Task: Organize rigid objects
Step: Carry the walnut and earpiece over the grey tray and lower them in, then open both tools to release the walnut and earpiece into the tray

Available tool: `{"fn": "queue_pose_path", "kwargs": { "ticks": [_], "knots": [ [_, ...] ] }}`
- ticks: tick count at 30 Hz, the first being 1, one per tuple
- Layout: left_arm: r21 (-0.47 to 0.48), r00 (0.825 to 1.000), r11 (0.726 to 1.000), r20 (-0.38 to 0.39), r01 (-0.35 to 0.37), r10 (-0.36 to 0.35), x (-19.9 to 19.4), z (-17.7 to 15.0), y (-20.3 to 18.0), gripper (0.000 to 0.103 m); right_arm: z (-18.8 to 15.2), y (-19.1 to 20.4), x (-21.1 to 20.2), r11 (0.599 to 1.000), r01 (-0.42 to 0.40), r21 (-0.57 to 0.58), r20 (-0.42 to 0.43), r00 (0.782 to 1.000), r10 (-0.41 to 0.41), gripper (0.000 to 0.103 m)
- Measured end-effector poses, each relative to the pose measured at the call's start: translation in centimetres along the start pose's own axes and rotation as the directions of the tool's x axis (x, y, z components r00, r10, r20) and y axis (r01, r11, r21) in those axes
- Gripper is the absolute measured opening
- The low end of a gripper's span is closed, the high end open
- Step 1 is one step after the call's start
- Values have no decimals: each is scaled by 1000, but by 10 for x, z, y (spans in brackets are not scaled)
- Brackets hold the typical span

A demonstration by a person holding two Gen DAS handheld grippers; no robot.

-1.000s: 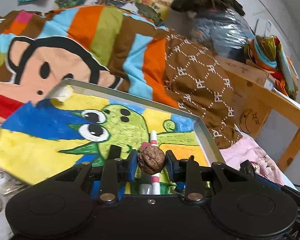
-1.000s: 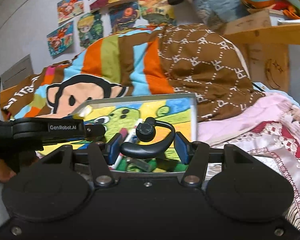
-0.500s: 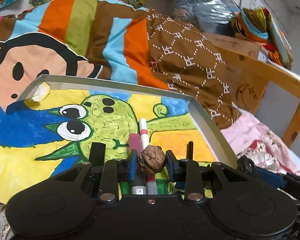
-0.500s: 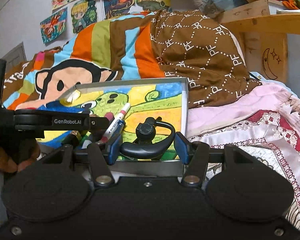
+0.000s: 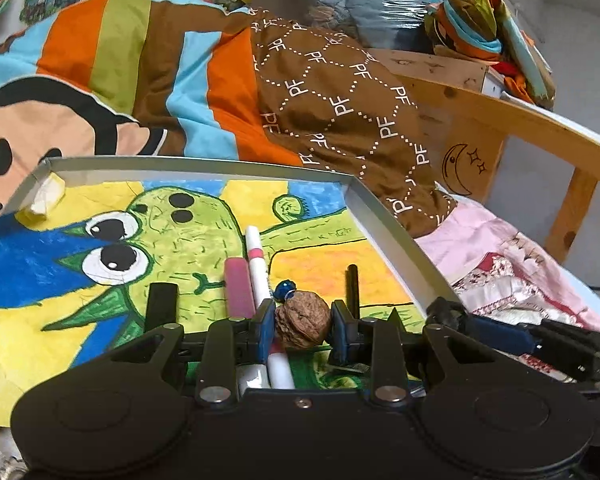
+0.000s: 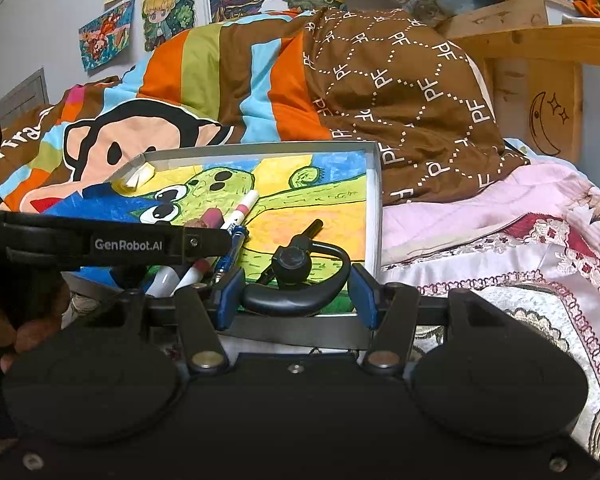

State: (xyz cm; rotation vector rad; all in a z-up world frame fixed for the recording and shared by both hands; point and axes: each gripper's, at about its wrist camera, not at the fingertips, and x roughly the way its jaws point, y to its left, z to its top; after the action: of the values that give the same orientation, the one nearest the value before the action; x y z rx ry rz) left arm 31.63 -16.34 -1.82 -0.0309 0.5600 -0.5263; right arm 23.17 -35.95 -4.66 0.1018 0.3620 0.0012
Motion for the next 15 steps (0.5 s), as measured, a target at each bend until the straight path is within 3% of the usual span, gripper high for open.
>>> {"fn": "queue_pose_path", "kwargs": {
  "ticks": [15],
  "knots": [
    [-3,1000,1000,4,-1,1,0,-1,-1,32,1,3,8,1000,2,-1,-14,1000,-2,48]
  ]
}}
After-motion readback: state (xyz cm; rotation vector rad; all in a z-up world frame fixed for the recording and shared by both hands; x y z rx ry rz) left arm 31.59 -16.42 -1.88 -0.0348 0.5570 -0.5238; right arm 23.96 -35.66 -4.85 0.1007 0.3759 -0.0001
